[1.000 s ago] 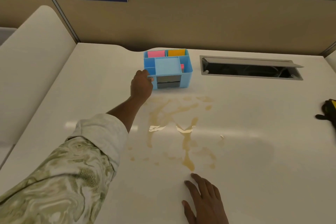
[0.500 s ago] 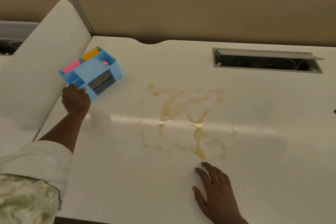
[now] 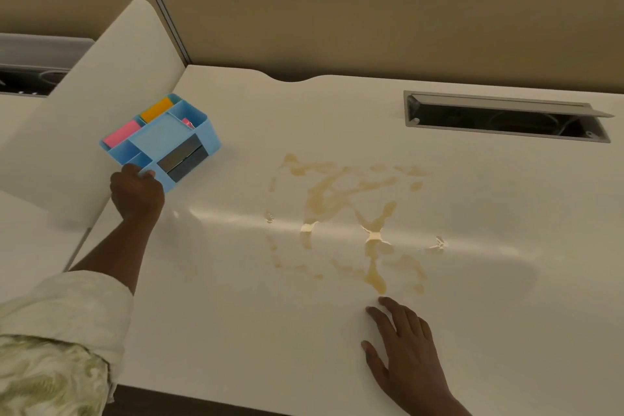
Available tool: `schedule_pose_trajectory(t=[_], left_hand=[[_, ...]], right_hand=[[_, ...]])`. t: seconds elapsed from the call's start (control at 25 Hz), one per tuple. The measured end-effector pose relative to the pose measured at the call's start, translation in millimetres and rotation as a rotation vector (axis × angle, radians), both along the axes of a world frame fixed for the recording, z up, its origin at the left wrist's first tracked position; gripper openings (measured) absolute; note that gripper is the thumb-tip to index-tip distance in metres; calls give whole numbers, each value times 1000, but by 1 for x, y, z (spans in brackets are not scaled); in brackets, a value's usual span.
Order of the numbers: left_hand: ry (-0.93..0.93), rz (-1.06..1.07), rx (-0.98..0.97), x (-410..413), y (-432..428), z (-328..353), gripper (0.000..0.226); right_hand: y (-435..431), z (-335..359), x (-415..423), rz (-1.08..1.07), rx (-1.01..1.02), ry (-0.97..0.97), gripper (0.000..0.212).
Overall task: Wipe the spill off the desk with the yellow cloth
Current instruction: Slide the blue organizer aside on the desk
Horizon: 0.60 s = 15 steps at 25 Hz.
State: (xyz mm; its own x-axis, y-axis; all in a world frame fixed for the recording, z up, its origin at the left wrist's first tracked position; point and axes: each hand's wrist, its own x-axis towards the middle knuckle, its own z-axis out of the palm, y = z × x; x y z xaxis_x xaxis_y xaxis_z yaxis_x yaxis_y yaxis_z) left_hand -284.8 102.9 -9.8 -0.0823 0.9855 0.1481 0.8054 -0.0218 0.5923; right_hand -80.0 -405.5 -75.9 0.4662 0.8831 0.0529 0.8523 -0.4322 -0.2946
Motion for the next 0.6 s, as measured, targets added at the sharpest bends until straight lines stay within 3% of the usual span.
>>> schedule_pose_trajectory(t=[0.6], left_hand=[[-3,-95,-5,12,-9,0,33]], right_hand=[[-2,0,6,48,-14,-29,52]])
